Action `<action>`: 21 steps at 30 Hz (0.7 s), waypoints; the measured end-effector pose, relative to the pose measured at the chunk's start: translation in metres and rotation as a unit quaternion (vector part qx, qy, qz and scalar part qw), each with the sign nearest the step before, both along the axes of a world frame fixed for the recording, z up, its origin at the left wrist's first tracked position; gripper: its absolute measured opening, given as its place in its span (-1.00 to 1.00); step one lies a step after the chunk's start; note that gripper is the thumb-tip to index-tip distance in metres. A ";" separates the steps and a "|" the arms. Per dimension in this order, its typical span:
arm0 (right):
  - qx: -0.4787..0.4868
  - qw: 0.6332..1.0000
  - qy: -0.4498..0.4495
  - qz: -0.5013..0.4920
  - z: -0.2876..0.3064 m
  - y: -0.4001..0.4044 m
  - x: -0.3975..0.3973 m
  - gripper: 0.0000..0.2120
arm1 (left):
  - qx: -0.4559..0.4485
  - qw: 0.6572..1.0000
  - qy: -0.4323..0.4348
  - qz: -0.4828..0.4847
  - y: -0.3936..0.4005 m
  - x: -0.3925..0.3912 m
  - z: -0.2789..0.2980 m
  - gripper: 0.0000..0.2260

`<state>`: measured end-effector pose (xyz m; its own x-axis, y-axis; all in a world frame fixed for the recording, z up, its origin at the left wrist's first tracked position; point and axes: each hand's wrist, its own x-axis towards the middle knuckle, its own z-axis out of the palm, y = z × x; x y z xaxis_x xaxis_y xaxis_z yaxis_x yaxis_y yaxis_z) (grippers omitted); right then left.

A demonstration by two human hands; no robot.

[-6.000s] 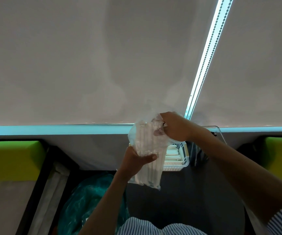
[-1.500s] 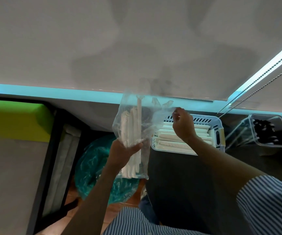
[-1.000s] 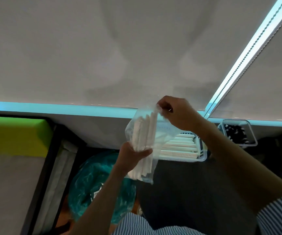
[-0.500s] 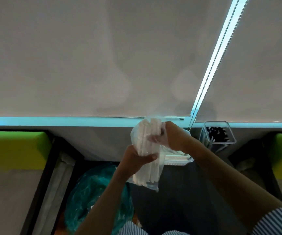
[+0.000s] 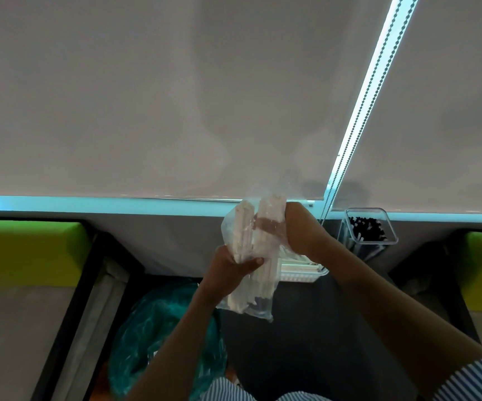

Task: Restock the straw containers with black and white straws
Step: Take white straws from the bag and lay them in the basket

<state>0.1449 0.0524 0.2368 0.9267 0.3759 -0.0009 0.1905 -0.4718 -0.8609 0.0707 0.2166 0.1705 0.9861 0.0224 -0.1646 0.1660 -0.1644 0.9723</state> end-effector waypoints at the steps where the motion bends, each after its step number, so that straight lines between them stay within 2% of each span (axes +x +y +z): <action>1: 0.022 1.000 0.011 -0.006 0.001 -0.001 0.001 -0.84 | -0.001 1.000 0.001 0.004 0.001 -0.001 0.000 -0.83; 7: 0.126 0.991 0.043 0.005 0.026 -0.004 0.002 -0.81 | 0.026 0.999 0.014 0.035 0.008 -0.009 -0.006 -0.86; 16: 0.153 0.987 0.043 -0.020 0.024 -0.002 -0.001 -0.88 | 0.045 0.998 0.026 0.047 0.021 -0.017 -0.017 -0.92; 21: 0.211 0.976 0.029 -0.055 0.034 -0.001 0.002 -0.84 | 0.070 0.995 0.038 0.056 0.035 -0.019 -0.026 -0.85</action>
